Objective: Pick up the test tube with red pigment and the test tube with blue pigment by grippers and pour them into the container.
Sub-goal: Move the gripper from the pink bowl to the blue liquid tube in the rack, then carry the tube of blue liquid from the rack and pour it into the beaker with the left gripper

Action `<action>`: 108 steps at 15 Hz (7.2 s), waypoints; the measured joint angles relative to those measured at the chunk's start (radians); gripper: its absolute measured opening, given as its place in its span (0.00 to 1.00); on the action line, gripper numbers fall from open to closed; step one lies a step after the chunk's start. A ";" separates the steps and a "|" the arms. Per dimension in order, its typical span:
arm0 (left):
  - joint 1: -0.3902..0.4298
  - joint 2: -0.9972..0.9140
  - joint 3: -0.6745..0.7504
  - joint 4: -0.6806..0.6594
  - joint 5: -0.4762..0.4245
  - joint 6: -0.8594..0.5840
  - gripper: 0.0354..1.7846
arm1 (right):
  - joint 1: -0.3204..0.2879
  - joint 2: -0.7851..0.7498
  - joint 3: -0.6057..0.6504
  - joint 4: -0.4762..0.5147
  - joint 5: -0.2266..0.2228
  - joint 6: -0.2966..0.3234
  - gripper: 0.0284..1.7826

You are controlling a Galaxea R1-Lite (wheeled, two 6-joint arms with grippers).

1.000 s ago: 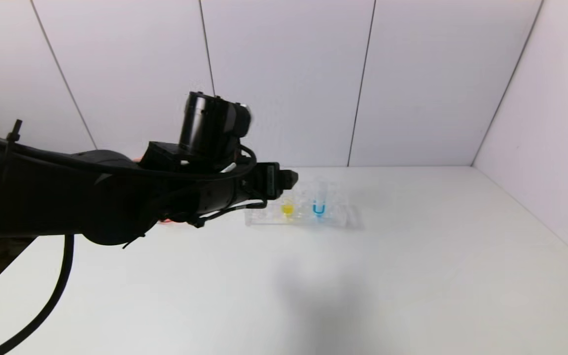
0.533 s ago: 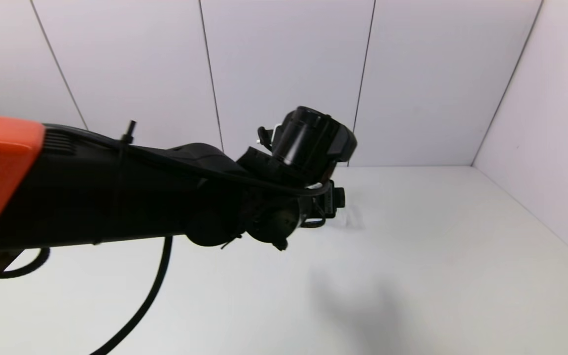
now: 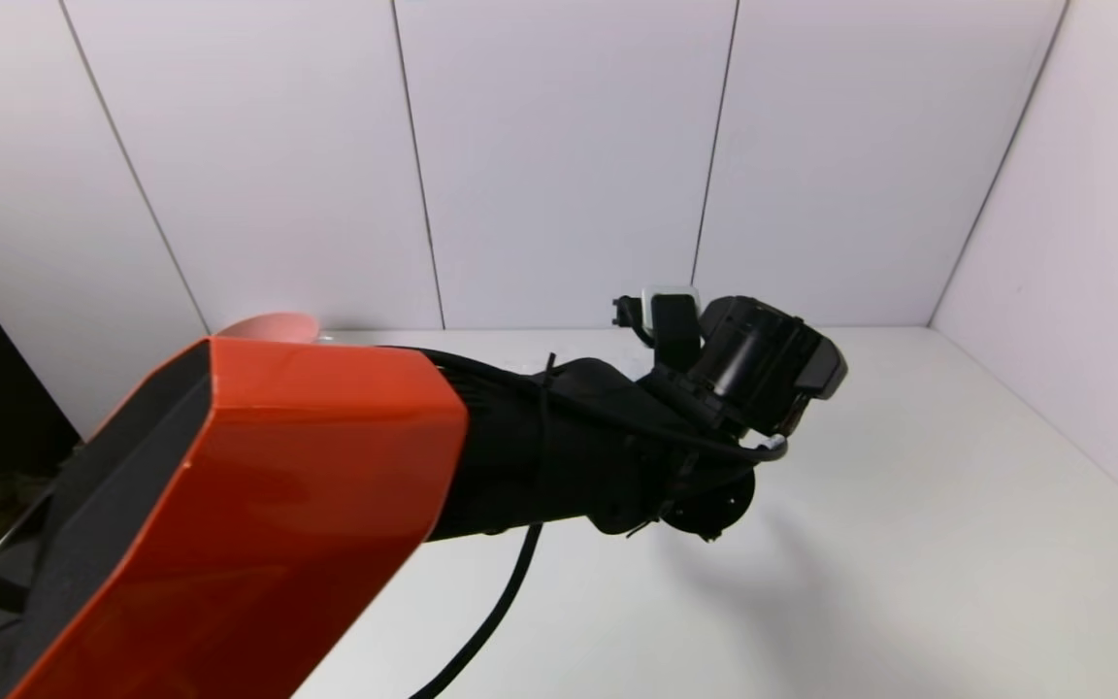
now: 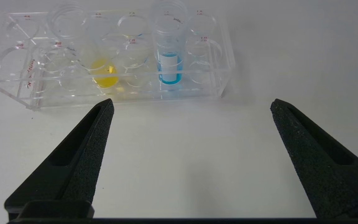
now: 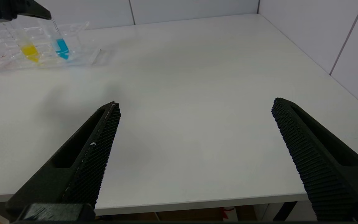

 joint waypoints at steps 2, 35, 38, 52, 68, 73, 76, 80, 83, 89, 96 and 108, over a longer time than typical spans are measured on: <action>-0.004 0.060 -0.070 0.004 0.006 0.006 0.99 | 0.000 0.000 0.000 0.000 0.000 0.000 1.00; 0.088 0.222 -0.117 -0.294 0.113 0.208 0.22 | 0.000 0.000 0.000 0.000 0.000 0.000 1.00; 0.087 0.220 -0.117 -0.294 0.115 0.207 0.22 | 0.000 0.000 0.000 0.000 0.000 0.000 1.00; 0.064 0.092 -0.114 -0.295 0.129 0.241 0.22 | 0.000 0.000 0.000 0.000 0.000 0.000 1.00; 0.187 -0.404 0.587 -0.410 -0.510 0.374 0.22 | 0.000 0.000 0.000 0.000 0.000 0.000 1.00; 0.539 -0.675 0.851 -0.445 -1.042 0.564 0.22 | 0.000 0.000 0.000 0.000 0.000 0.000 1.00; 0.804 -0.741 0.884 -0.402 -1.316 0.655 0.22 | 0.000 0.000 0.000 0.000 0.000 0.000 1.00; 1.085 -0.701 0.835 -0.303 -1.568 0.862 0.22 | 0.000 0.000 0.000 0.000 0.000 0.000 1.00; 1.191 -0.623 0.694 -0.134 -1.590 1.024 0.22 | 0.000 0.000 0.000 0.000 0.000 0.000 1.00; 1.250 -0.473 0.340 0.235 -1.501 1.150 0.22 | 0.000 0.000 0.000 0.000 0.000 0.000 1.00; 1.223 -0.266 -0.080 0.635 -1.363 1.195 0.22 | 0.000 0.000 0.000 0.000 0.000 0.000 1.00; 1.009 -0.222 -0.143 0.651 -0.861 1.250 0.22 | 0.000 0.000 0.000 0.000 0.000 0.000 1.00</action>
